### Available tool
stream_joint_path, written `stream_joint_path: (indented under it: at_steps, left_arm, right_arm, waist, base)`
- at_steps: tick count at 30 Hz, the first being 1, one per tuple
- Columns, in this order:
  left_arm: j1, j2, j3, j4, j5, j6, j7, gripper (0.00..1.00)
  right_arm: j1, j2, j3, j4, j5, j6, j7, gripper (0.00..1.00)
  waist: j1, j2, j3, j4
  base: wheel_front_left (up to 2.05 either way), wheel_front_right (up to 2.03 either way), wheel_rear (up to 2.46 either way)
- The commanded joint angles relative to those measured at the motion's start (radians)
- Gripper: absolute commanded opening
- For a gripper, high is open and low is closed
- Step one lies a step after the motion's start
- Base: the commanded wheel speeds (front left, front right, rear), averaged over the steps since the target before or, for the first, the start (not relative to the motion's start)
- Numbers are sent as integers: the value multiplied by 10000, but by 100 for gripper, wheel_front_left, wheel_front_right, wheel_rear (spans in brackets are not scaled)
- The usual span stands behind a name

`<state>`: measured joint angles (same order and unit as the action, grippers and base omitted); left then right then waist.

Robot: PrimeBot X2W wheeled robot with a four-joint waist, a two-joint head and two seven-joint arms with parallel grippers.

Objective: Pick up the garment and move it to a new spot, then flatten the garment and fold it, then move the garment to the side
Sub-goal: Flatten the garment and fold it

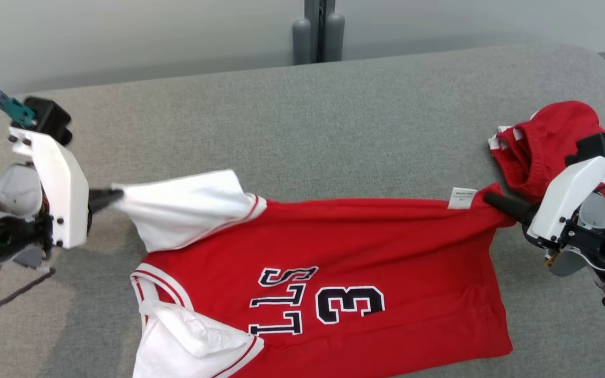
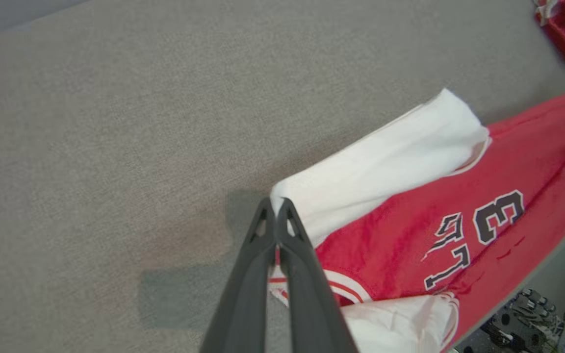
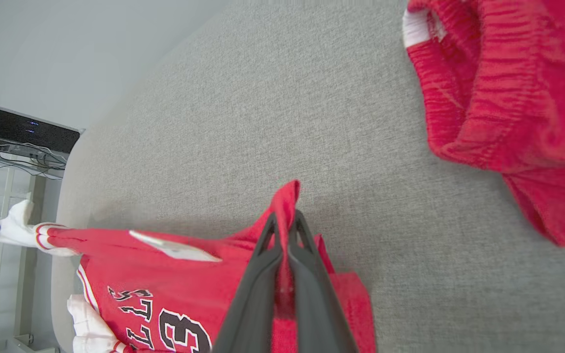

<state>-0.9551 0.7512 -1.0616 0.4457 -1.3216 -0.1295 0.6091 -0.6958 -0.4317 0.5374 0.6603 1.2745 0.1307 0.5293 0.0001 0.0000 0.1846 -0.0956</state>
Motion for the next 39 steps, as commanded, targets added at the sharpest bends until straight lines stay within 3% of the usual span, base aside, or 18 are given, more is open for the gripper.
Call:
stream_joint_path:
  at_steps: [1,7,16,21,27,39]
  left_arm:
    - [220,167,-98,-246,-313,-15,368,0]
    - [652,648,-342,-781,-1090,-15,1556,0]
    - [1111,976,-559,-1472,-1680,187,2388,0]
    - [1426,1108,-693,-1918,-1933,402,2708,0]
    - [1747,1259,-884,-2394,-2094,599,3019,0]
    - [2020,1248,-1155,-2747,-2286,859,3516,0]
  right_arm:
    - [148,-57,93,88,-84,2,61,0]
    - [151,-191,243,85,-231,2,73,0]
    - [266,-242,599,207,-483,2,33,0]
    - [453,-460,921,-47,-399,2,291,0]
    - [657,-740,1233,-275,-13,2,1345,0]
    - [660,-644,1785,-7,-416,2,1911,0]
  waist:
    - [-1,0,-184,93]
    - [-1,0,-376,174]
    - [-1,0,-482,300]
    - [-1,0,-557,368]
    - [-1,0,-652,397]
    - [-1,0,-638,434]
  base:
    - [0,0,0]
    - [0,0,0]
    - [0,0,0]
    - [0,0,0]
    - [0,0,0]
    - [0,0,0]
